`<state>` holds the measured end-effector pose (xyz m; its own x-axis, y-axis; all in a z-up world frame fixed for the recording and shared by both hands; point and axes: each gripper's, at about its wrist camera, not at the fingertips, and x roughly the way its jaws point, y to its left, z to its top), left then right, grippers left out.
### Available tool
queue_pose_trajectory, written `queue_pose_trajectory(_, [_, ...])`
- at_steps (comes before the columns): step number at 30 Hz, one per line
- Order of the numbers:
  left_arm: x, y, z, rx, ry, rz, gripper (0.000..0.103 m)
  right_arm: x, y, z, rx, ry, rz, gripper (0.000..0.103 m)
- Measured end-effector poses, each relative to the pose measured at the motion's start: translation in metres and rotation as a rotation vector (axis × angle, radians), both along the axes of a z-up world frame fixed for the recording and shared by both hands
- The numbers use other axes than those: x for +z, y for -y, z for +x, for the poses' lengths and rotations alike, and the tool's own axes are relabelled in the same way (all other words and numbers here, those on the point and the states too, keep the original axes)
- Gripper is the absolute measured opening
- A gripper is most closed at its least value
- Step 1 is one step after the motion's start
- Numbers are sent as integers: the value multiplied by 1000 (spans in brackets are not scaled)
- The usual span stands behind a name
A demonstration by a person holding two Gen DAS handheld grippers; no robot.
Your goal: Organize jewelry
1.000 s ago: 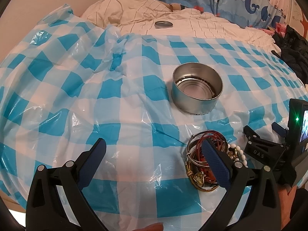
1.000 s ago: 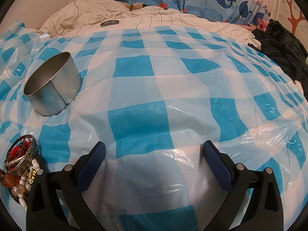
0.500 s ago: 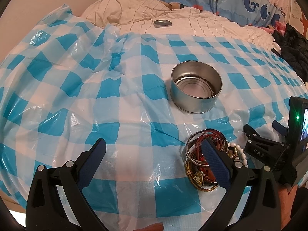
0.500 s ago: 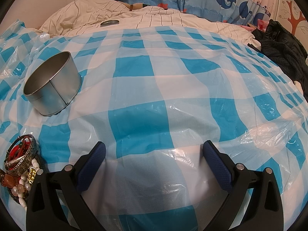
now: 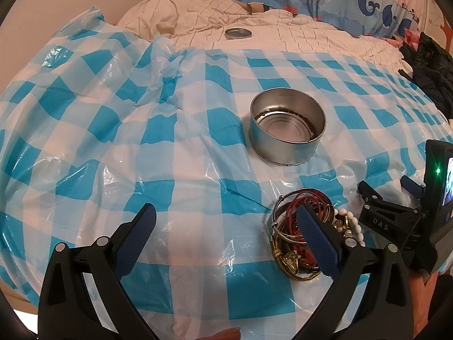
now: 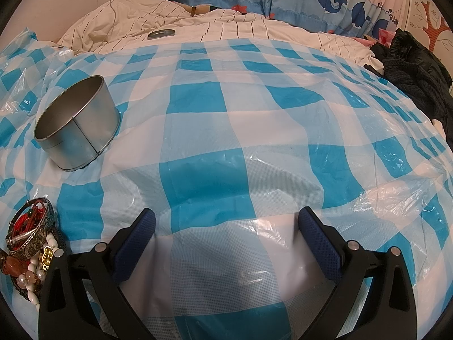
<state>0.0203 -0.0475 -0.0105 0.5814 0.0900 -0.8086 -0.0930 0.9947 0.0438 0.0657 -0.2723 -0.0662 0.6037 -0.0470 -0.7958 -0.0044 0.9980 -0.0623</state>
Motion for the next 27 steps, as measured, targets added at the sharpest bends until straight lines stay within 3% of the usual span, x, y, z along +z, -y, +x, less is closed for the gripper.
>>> queue_pose_trajectory(27, [5, 4, -1, 2, 15, 11, 95, -5, 3, 3, -8, -26, -10, 96])
